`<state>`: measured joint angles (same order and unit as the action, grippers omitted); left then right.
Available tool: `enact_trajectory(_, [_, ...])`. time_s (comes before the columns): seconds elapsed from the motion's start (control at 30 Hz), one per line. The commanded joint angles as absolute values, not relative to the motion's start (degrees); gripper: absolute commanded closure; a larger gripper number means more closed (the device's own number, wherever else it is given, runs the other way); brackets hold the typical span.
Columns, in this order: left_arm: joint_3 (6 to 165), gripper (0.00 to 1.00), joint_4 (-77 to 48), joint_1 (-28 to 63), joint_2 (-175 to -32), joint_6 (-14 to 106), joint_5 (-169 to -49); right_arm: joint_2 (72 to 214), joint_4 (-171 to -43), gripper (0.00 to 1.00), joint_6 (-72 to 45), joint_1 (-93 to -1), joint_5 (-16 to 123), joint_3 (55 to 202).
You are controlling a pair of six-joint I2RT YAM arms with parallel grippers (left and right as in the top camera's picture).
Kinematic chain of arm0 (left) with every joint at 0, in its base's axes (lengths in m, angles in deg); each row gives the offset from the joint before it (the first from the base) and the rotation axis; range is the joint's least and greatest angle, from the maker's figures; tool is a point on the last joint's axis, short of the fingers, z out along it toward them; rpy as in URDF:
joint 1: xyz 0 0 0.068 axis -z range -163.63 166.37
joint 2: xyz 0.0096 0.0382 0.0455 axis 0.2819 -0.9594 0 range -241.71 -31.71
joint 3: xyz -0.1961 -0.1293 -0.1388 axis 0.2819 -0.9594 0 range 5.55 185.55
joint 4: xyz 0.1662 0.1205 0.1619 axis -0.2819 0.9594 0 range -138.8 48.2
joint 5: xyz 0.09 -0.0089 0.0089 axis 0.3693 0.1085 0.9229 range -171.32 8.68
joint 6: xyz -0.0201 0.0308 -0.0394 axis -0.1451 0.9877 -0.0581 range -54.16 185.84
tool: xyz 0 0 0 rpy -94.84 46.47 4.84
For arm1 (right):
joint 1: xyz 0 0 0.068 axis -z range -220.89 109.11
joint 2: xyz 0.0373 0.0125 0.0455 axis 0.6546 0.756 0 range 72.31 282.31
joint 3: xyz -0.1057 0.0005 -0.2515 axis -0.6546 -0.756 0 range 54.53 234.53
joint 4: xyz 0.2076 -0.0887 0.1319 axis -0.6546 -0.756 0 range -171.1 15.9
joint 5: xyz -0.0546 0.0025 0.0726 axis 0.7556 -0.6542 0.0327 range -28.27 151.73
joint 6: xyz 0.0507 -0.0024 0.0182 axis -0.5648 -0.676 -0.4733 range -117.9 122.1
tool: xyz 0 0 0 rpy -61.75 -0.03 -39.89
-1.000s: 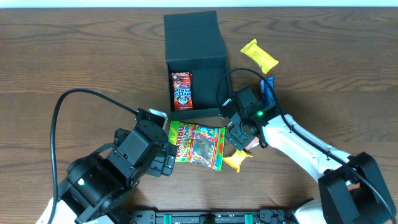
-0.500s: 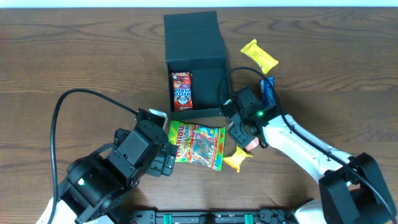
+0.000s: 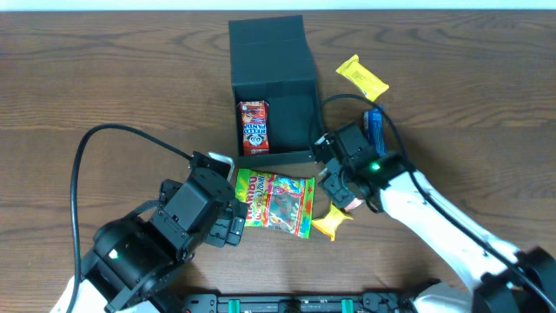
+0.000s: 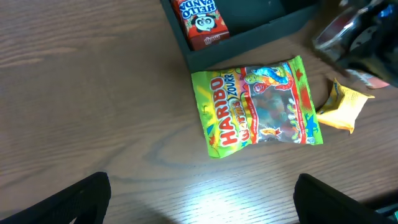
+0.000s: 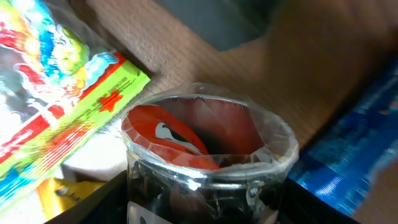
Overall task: Pack container
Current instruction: 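Lift the Pringles can and carry it into the black box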
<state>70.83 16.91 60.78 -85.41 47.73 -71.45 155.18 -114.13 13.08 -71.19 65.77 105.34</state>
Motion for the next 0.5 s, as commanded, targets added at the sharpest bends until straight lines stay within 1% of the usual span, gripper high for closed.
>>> enact_trajectory(0.0, [70.8,0.05,17.0,60.6,-85.5,48.3,-70.4,152.6,-114.9,0.34,10.9,-71.7,62.9,106.2])
enact_trajectory(0.17, [70.8,0.05,17.0,60.6,-85.5,48.3,-70.4,151.4,-115.1,0.36,8.6,-71.7,59.7,109.0])
enact_trajectory(0.47, [70.8,0.05,17.0,60.6,-85.5,48.3,-70.4,151.4,-115.1,0.36,2.4,-71.7,59.4,117.8])
